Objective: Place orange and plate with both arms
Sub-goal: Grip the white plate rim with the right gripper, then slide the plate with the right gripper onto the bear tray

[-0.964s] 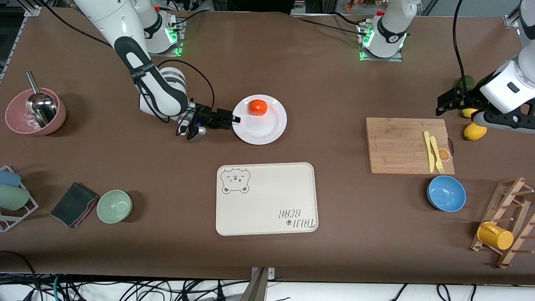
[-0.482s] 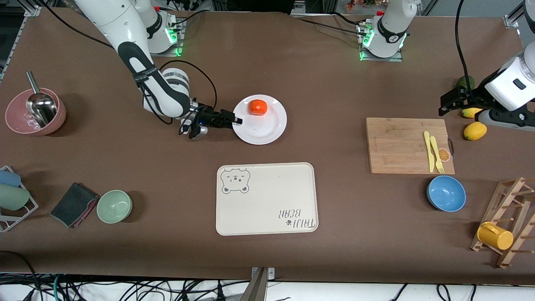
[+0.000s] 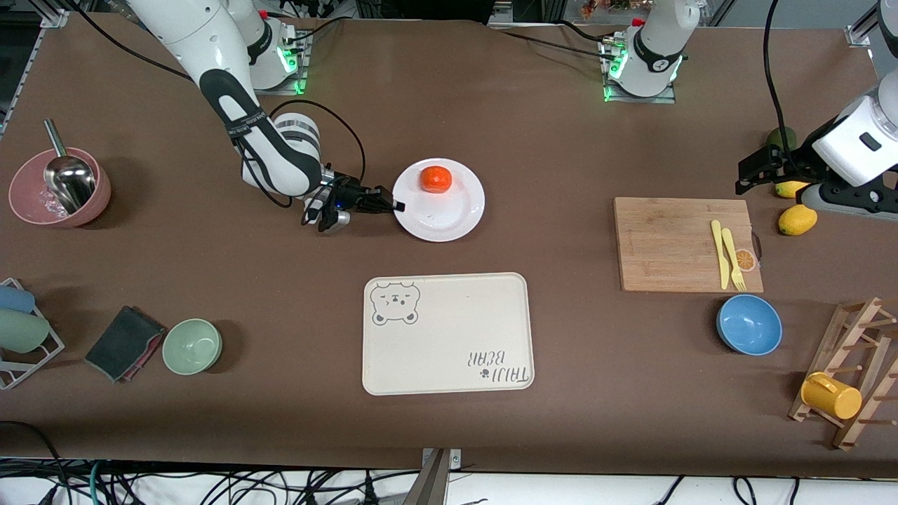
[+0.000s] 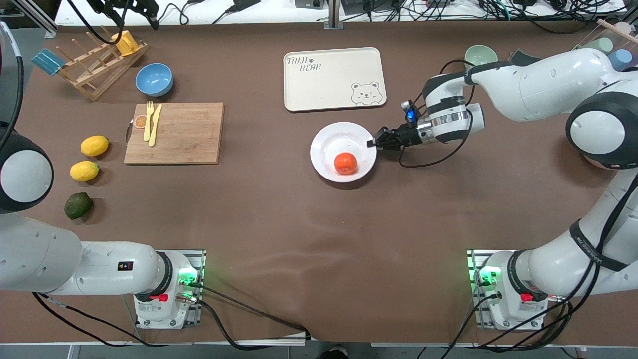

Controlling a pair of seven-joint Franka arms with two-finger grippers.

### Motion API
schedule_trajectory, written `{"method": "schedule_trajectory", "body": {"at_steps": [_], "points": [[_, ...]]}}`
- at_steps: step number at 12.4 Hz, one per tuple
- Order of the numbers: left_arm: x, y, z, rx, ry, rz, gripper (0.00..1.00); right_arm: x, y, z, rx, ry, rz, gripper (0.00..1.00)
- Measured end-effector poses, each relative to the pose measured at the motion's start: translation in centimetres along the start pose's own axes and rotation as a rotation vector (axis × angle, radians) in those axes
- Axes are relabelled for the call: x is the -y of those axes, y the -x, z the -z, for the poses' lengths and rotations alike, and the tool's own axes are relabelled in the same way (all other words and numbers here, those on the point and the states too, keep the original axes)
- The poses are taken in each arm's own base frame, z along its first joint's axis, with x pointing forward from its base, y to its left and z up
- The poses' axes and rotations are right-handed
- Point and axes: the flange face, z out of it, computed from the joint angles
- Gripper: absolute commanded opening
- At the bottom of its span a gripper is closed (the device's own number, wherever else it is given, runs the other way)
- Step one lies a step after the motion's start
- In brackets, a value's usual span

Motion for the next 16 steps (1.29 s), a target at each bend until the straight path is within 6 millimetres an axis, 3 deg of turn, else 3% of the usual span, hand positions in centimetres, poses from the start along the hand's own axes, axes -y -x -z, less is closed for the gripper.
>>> {"method": "schedule_trajectory", "body": {"at_steps": [5,11,14,16], "points": [[-0.5,0.0,0.0,0.002,0.0,-0.008,1.0,0.7,-1.5,0.4,-0.031,-0.014,-0.037,0.0],[0.2,0.1,0.2,0.0,0.0,0.003,1.0,4.8,-10.6,3.7,-0.166,-0.072,0.028,0.0],[0.2,0.1,0.2,0.001,0.0,0.003,1.0,6.3,-13.7,4.4,-0.178,-0.085,0.01,0.0],[0.1,0.1,0.2,0.001,0.0,0.002,1.0,6.3,-15.7,4.2,-0.195,-0.095,-0.001,0.0]]}}
